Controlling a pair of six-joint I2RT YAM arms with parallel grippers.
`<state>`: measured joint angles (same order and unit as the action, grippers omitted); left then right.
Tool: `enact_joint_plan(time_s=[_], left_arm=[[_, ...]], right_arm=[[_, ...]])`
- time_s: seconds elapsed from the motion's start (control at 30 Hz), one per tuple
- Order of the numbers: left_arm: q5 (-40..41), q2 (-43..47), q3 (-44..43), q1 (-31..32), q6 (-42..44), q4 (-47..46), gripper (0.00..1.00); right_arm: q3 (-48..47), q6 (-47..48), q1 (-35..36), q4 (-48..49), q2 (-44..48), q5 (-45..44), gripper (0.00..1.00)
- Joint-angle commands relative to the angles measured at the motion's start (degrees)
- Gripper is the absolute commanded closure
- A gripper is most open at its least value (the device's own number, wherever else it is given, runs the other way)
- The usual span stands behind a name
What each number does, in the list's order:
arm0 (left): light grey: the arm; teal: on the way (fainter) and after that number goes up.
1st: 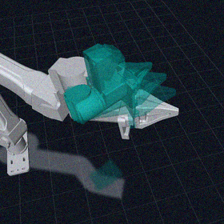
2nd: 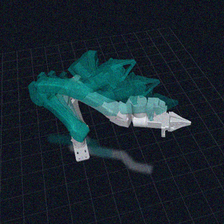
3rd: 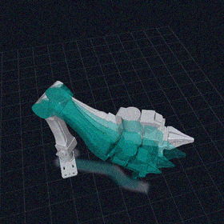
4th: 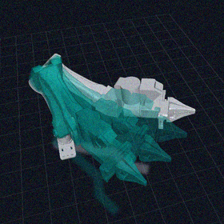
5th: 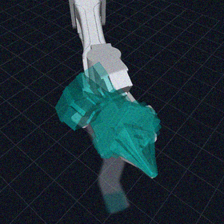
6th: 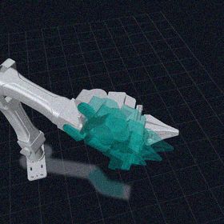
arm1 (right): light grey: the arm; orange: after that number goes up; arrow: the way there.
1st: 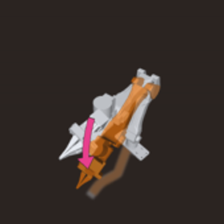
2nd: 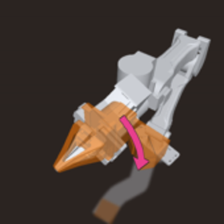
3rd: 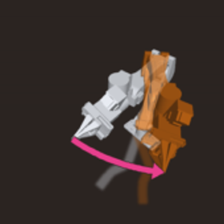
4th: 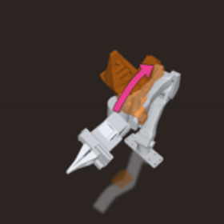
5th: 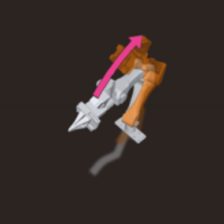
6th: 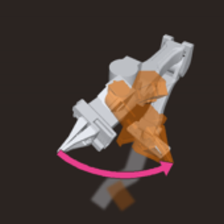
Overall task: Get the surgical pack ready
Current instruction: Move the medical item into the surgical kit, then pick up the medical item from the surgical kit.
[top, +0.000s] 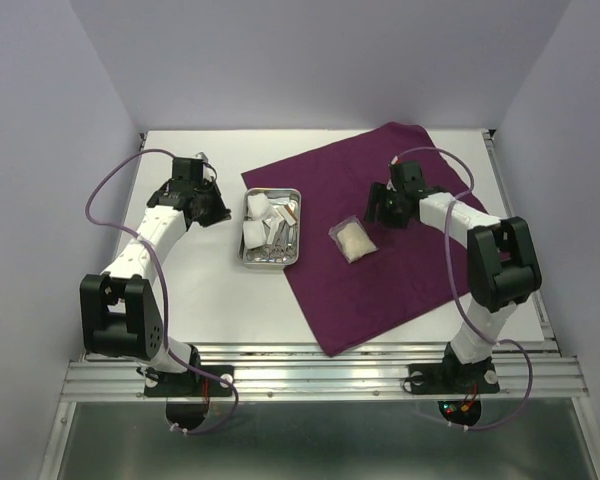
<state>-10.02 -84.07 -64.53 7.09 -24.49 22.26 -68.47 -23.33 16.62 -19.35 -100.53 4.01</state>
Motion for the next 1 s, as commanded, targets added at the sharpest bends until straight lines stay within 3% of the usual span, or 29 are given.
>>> enact_joint_plan(time_s=[0.0, 0.07, 0.27, 0.53, 0.6, 0.67, 0.87, 0.97], left_arm=[[1.94, 3.39, -2.27, 0.29, 1.02, 0.59, 1.00], [1.41, 3.48, -2.00, 0.29, 1.63, 0.24, 1.00], [-0.79, 3.30, -1.39, 0.38, 2.34, -0.11, 1.00], [-0.79, 3.04, -1.30, 0.38, 2.60, -0.20, 1.00], [-1.40, 2.86, -1.30, 0.38, 2.96, -0.20, 1.00], [-1.32, 2.86, -1.39, 0.38, 3.13, 0.06, 1.00], [-0.97, 2.77, -1.30, 0.38, 3.40, 0.24, 1.00], [-0.53, 2.60, -1.56, 0.38, 3.57, 0.68, 1.00]], right_arm=[[-3.07, 5.05, -2.47, -2.01, -4.48, 10.04, 0.32], [-2.73, 4.44, -3.78, -0.95, -5.90, 15.28, 0.37], [-1.50, 4.61, -5.02, 0.63, -8.98, 25.32, 0.40], [-0.26, 4.61, -5.02, 2.13, -9.33, 30.88, 0.47], [-0.09, 4.44, -5.02, 2.48, -9.59, 31.76, 0.53], [0.17, 4.35, -5.02, 2.48, -9.77, 31.59, 0.69], [1.32, 3.12, -5.02, 2.92, -6.09, 29.22, 0.99], [1.76, 1.63, -5.02, 2.92, -2.58, 27.72, 0.99]])
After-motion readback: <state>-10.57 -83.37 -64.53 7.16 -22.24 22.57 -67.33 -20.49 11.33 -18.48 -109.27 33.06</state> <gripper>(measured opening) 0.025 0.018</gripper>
